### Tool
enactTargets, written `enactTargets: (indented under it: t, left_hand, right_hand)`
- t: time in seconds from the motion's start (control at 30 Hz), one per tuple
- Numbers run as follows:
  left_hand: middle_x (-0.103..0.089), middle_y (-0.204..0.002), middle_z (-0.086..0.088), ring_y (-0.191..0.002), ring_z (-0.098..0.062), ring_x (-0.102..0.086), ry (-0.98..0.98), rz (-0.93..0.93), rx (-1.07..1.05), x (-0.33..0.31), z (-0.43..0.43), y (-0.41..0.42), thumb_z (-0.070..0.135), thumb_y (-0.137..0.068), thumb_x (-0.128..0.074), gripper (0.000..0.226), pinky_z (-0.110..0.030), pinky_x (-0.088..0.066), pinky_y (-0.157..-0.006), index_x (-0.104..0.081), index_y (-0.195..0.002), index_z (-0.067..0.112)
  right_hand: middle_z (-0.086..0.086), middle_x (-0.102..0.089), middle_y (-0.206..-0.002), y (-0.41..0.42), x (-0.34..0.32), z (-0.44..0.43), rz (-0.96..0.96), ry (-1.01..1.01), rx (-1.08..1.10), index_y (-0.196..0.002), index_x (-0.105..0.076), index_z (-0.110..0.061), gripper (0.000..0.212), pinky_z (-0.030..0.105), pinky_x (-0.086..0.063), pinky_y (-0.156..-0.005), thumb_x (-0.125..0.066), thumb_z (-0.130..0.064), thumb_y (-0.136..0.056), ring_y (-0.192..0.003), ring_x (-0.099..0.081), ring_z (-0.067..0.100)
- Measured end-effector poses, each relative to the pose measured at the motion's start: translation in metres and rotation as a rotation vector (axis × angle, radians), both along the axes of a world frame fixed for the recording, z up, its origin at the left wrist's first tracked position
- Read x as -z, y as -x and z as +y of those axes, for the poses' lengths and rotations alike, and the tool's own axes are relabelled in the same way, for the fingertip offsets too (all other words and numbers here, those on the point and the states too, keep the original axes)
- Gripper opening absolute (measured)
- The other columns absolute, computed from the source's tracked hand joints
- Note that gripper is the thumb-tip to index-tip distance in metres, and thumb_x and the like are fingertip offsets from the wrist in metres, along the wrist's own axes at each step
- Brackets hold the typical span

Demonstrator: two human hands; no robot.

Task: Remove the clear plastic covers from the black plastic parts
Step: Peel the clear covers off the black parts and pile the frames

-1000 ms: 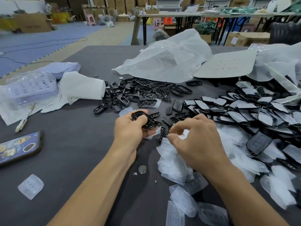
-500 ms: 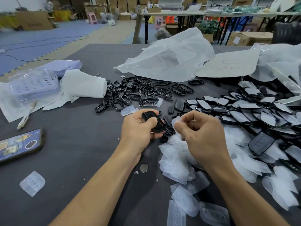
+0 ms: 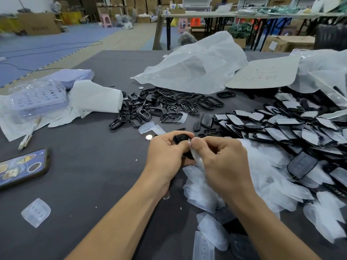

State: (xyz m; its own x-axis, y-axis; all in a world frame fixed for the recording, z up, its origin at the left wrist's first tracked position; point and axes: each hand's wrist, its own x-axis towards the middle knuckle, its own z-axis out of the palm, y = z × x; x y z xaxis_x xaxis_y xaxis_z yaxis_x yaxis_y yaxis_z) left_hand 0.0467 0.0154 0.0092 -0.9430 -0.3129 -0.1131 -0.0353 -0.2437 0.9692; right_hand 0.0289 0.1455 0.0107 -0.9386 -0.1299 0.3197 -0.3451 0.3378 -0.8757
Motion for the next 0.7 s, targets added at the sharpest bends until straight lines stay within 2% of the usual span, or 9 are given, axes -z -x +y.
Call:
enactTargets:
  t: [0.1, 0.17, 0.3, 0.43, 0.5, 0.6, 0.7]
  left_hand:
    - [-0.075, -0.088, -0.028, -0.071, -0.026, -0.076, -0.068, 0.015, 0.033, -0.003, 0.0, -0.001, -0.005, -0.091, -0.072, 0.011, -0.031, -0.063, -0.06, -0.077, -0.093, 0.005]
    - [-0.076, -0.095, -0.028, -0.074, -0.024, -0.076, -0.083, 0.024, 0.055, -0.005, 0.002, -0.001, -0.005, -0.093, -0.07, 0.011, -0.028, -0.062, -0.06, -0.076, -0.096, 0.004]
    - [-0.077, -0.089, -0.021, -0.072, -0.022, -0.075, -0.103, 0.028, 0.087, -0.004, 0.002, -0.002, -0.003, -0.092, -0.072, 0.012, -0.028, -0.062, -0.06, -0.078, -0.091, 0.007]
    - [-0.076, -0.082, -0.018, -0.07, -0.026, -0.074, -0.082, 0.024, 0.095, -0.003, -0.001, -0.001, 0.001, -0.087, -0.078, 0.011, -0.032, -0.063, -0.063, -0.08, -0.088, 0.012]
    - [-0.076, -0.08, -0.016, -0.07, -0.023, -0.075, -0.051, 0.034, 0.11, -0.002, 0.0, 0.0, 0.003, -0.086, -0.08, 0.01, -0.029, -0.062, -0.062, -0.082, -0.089, 0.012]
    - [-0.078, -0.083, -0.015, -0.073, -0.023, -0.077, 0.004, 0.044, 0.122, 0.0, 0.001, 0.0, 0.002, -0.088, -0.078, 0.012, -0.028, -0.062, -0.062, -0.081, -0.096, 0.01]
    - [-0.079, -0.087, -0.015, -0.076, -0.025, -0.078, 0.043, 0.05, 0.13, 0.004, 0.0, 0.001, 0.003, -0.09, -0.077, 0.013, -0.03, -0.062, -0.063, -0.08, -0.099, 0.012]
  right_hand:
    - [-0.01, -0.071, -0.064, 0.002, -0.003, 0.003, -0.026, 0.025, 0.02, -0.076, -0.079, -0.031, 0.013, 0.023, -0.051, -0.056, -0.078, -0.022, -0.086, -0.059, -0.064, 0.007]
    - [-0.008, -0.068, -0.065, 0.002, -0.003, 0.004, -0.005, -0.014, 0.073, -0.082, -0.075, -0.031, 0.012, 0.024, -0.05, -0.058, -0.084, -0.023, -0.08, -0.061, -0.061, 0.009]
    - [-0.019, -0.072, -0.08, 0.002, -0.003, 0.006, 0.037, -0.099, 0.082, -0.094, -0.077, -0.033, 0.016, 0.011, -0.045, -0.07, -0.084, -0.028, -0.08, -0.081, -0.061, 0.0]
    - [-0.021, -0.07, -0.074, -0.001, -0.004, 0.007, 0.074, -0.06, 0.146, -0.077, -0.076, -0.031, 0.009, 0.019, -0.046, -0.067, -0.085, -0.029, -0.079, -0.075, -0.062, 0.008]
    - [-0.014, -0.071, -0.071, 0.001, -0.006, 0.008, 0.052, 0.046, 0.112, -0.073, -0.074, -0.026, 0.016, 0.024, -0.049, -0.065, -0.083, -0.016, -0.081, -0.067, -0.063, 0.01]
    - [-0.003, -0.067, -0.063, 0.005, -0.014, 0.011, -0.117, 0.372, -0.074, -0.07, -0.07, -0.015, 0.023, 0.02, -0.047, -0.055, -0.076, 0.004, -0.083, -0.056, -0.057, 0.009]
    - [-0.002, -0.061, -0.057, 0.005, -0.017, 0.014, -0.254, 0.43, -0.232, -0.067, -0.071, -0.014, 0.027, 0.017, -0.041, -0.046, -0.073, 0.008, -0.083, -0.048, -0.048, 0.007]
